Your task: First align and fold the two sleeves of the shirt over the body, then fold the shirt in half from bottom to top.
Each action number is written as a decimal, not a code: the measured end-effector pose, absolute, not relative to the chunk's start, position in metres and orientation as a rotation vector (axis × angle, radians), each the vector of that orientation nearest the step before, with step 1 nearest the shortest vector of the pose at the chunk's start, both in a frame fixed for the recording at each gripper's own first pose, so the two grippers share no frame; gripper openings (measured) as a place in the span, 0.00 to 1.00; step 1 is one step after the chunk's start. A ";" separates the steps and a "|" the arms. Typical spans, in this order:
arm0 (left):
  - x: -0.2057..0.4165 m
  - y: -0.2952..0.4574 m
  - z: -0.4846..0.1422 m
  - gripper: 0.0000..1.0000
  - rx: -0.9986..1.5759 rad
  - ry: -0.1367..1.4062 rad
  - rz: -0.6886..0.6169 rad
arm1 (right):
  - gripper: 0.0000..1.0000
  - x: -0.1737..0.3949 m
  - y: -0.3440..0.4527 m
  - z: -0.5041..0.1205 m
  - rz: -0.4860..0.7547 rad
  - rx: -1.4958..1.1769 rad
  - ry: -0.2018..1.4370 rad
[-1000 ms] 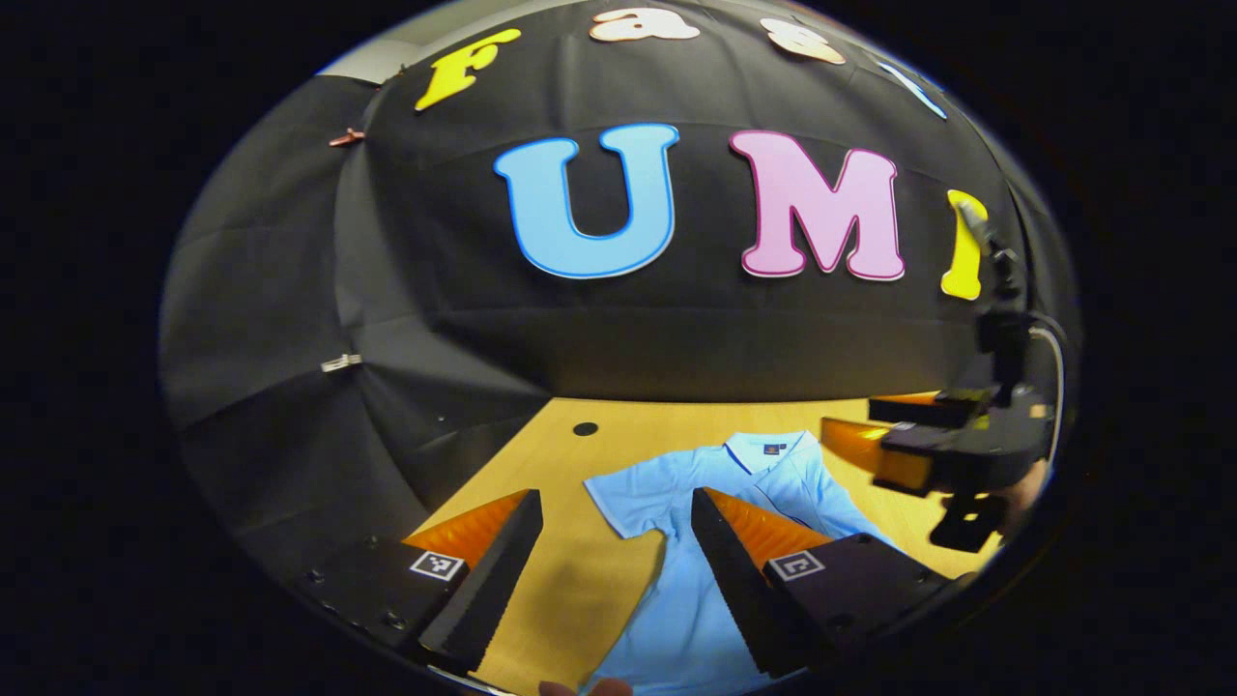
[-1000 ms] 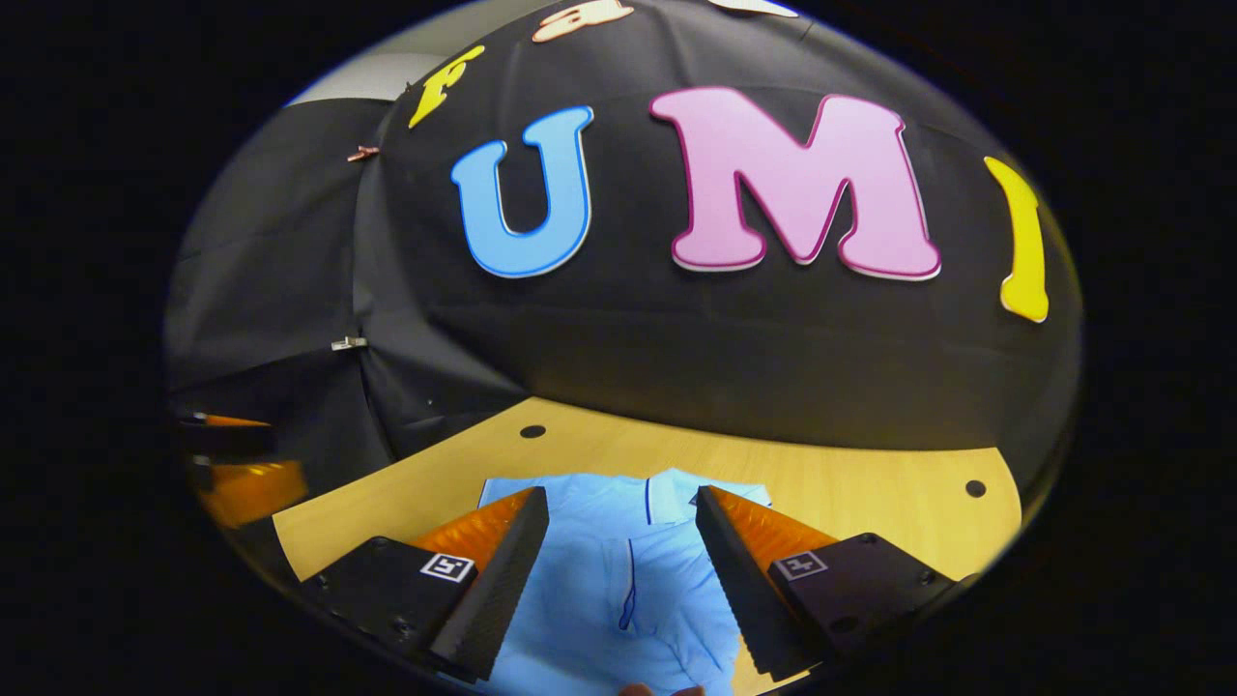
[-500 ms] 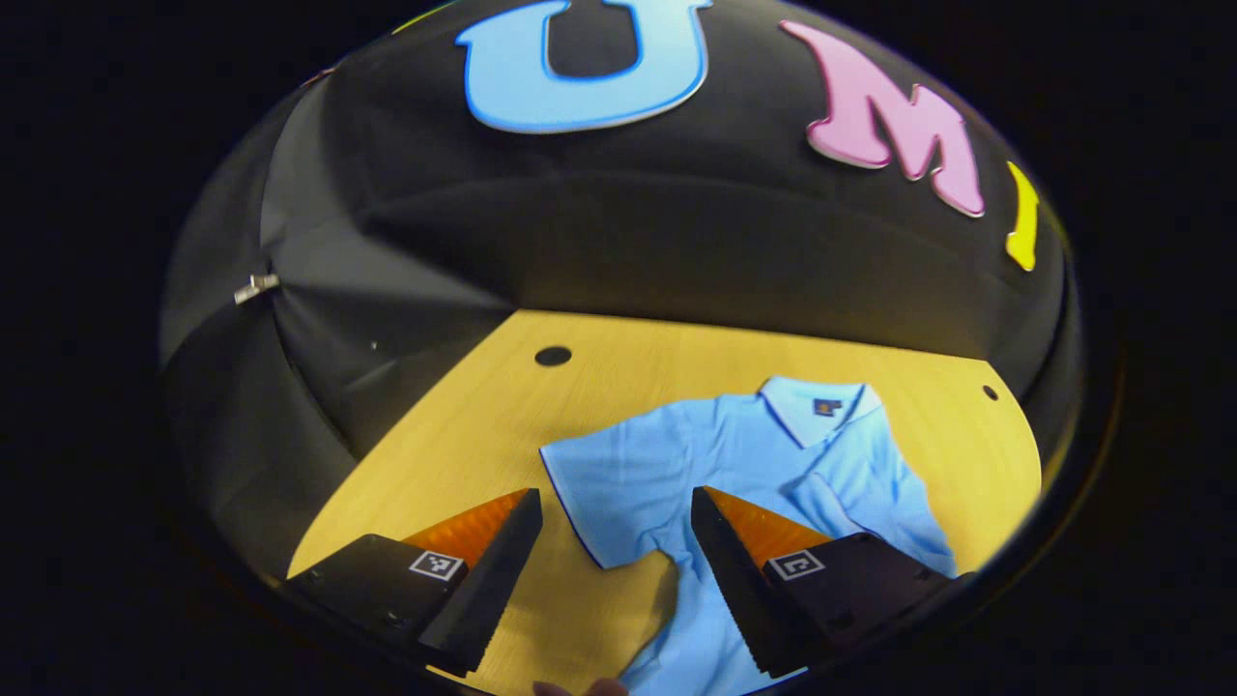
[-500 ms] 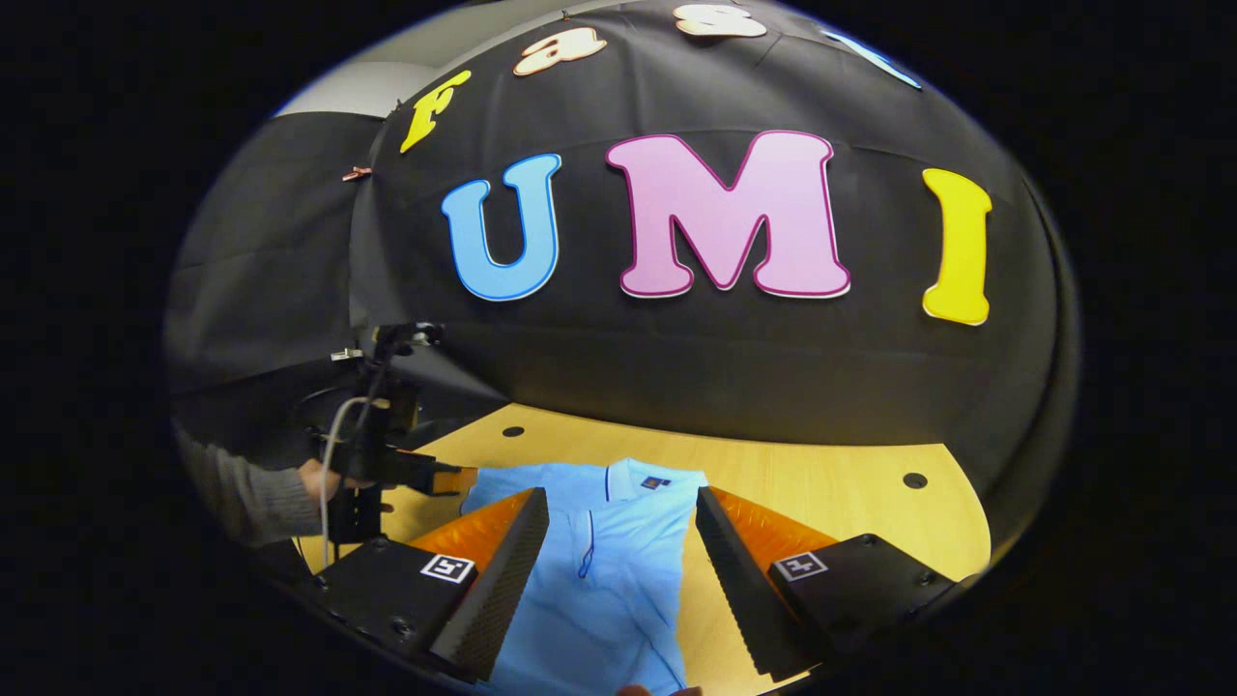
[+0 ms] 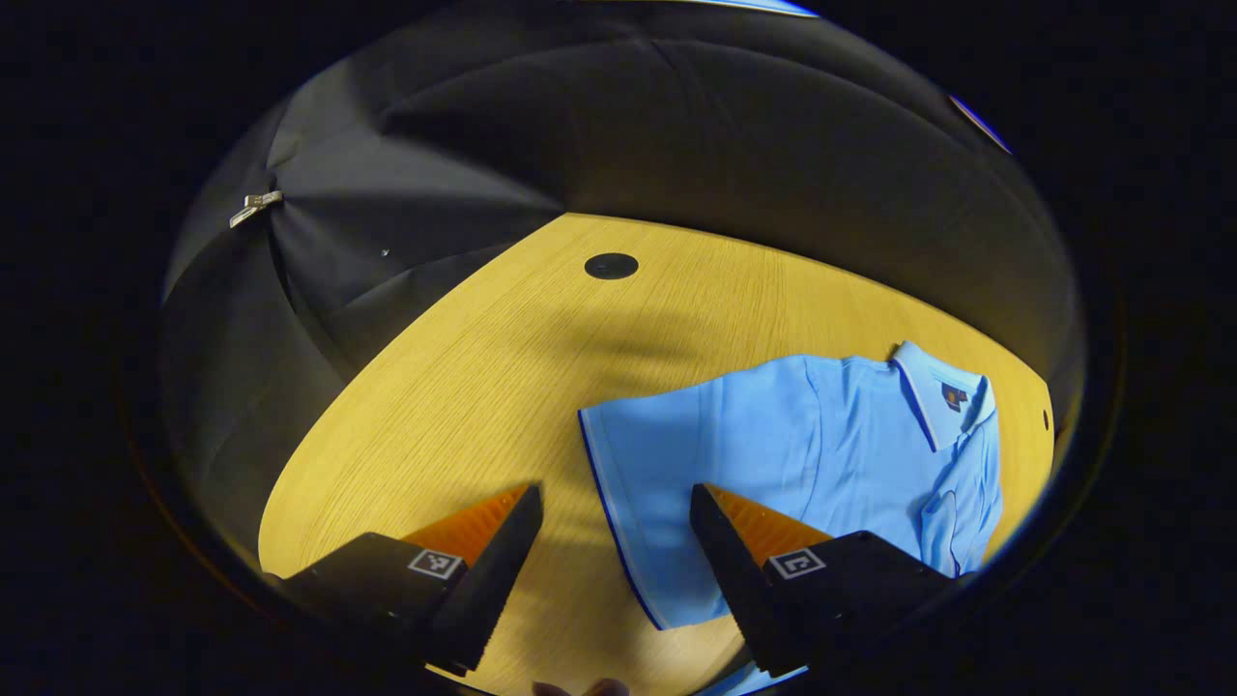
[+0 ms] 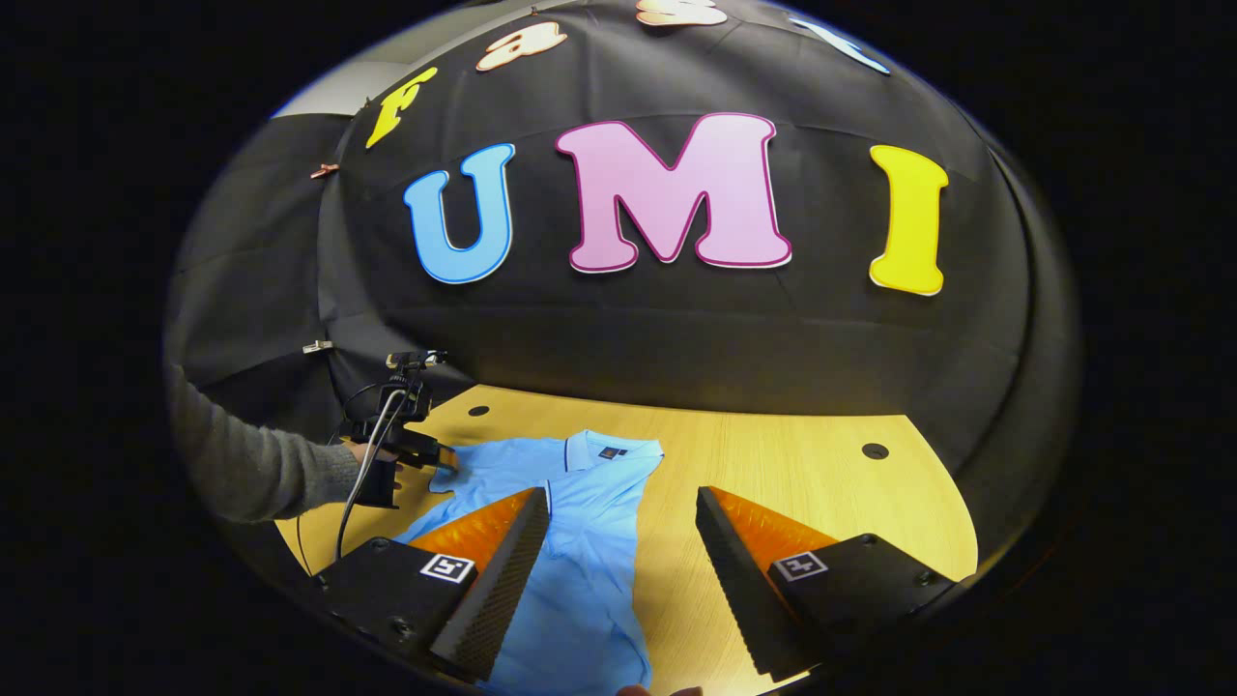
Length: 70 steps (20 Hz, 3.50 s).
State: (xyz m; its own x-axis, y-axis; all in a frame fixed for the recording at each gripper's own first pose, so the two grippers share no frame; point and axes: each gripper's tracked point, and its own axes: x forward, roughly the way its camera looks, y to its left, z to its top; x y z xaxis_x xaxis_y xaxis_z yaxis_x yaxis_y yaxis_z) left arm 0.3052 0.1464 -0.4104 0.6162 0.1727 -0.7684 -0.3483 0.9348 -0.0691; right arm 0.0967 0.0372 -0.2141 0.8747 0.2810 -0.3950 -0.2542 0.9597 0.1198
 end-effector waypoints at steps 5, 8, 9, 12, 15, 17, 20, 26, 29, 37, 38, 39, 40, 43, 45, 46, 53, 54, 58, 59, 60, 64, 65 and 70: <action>0.313 0.139 -0.414 1.00 -0.223 0.884 0.266 | 0.96 0.100 0.031 -0.223 0.258 0.086 0.448; 0.312 0.129 -0.412 0.52 -0.218 0.901 0.232 | 0.96 0.098 0.032 -0.227 0.258 0.091 0.461; 0.313 0.126 -0.412 0.47 -0.225 0.902 0.225 | 0.96 0.097 0.033 -0.227 0.257 0.093 0.462; 0.315 0.118 -0.408 0.12 -0.285 0.898 0.193 | 0.96 0.094 0.033 -0.228 0.260 0.097 0.466; 0.312 0.119 -0.409 0.06 -0.302 0.899 0.195 | 0.96 0.091 0.032 -0.228 0.257 0.099 0.468; 0.310 0.119 -0.408 0.06 -0.277 0.902 0.199 | 0.96 0.090 0.031 -0.227 0.256 0.102 0.469; 0.313 0.113 -0.400 0.06 -0.254 0.879 0.192 | 0.96 0.088 0.028 -0.226 0.252 0.103 0.469; 0.324 0.073 -0.354 0.06 -0.262 0.757 0.098 | 0.96 0.084 0.022 -0.225 0.241 0.114 0.466; 0.326 0.034 -0.327 0.06 -0.231 0.690 0.011 | 0.96 0.083 0.017 -0.222 0.230 0.120 0.463; 0.305 -0.093 -0.296 0.06 -0.160 0.643 -0.303 | 0.96 0.076 0.002 -0.219 0.208 0.114 0.456; 0.300 -0.106 -0.296 0.06 -0.149 0.648 -0.330 | 0.96 0.074 0.000 -0.218 0.204 0.115 0.457; 0.298 -0.118 -0.297 0.06 -0.137 0.653 -0.357 | 0.96 0.072 -0.002 -0.219 0.201 0.115 0.458; 0.293 -0.129 -0.298 0.06 -0.123 0.659 -0.381 | 0.96 0.070 -0.005 -0.220 0.198 0.116 0.458; 0.283 -0.157 -0.313 0.06 -0.079 0.691 -0.427 | 0.96 0.073 -0.021 -0.224 0.181 0.113 0.465; 0.279 -0.167 -0.328 0.06 -0.038 0.721 -0.437 | 0.96 0.071 -0.025 -0.224 0.170 0.121 0.471; 0.278 -0.168 -0.336 0.06 -0.007 0.738 -0.434 | 0.96 0.068 -0.028 -0.224 0.164 0.123 0.472; 0.273 -0.179 -0.360 0.07 0.095 0.795 -0.419 | 0.96 0.062 -0.037 -0.226 0.151 0.118 0.478; 0.271 -0.180 -0.362 0.12 0.094 0.800 -0.427 | 0.96 0.062 -0.038 -0.226 0.150 0.118 0.480; 0.263 -0.194 -0.369 0.32 0.055 0.835 -0.487 | 0.95 0.059 -0.036 -0.229 0.148 0.125 0.491; 0.262 -0.197 -0.370 0.48 0.044 0.838 -0.499 | 0.96 0.058 -0.036 -0.229 0.147 0.124 0.490; 0.262 -0.198 -0.369 0.63 0.046 0.833 -0.503 | 0.95 0.058 -0.035 -0.229 0.147 0.124 0.489; 0.259 -0.201 -0.368 0.86 0.075 0.819 -0.510 | 0.96 0.057 -0.032 -0.228 0.141 0.125 0.490; 0.258 -0.203 -0.368 0.87 0.081 0.814 -0.512 | 0.95 0.056 -0.032 -0.227 0.139 0.125 0.488; 0.252 -0.188 -0.345 0.98 0.152 0.733 -0.462 | 0.95 0.049 -0.025 -0.221 0.133 0.120 0.484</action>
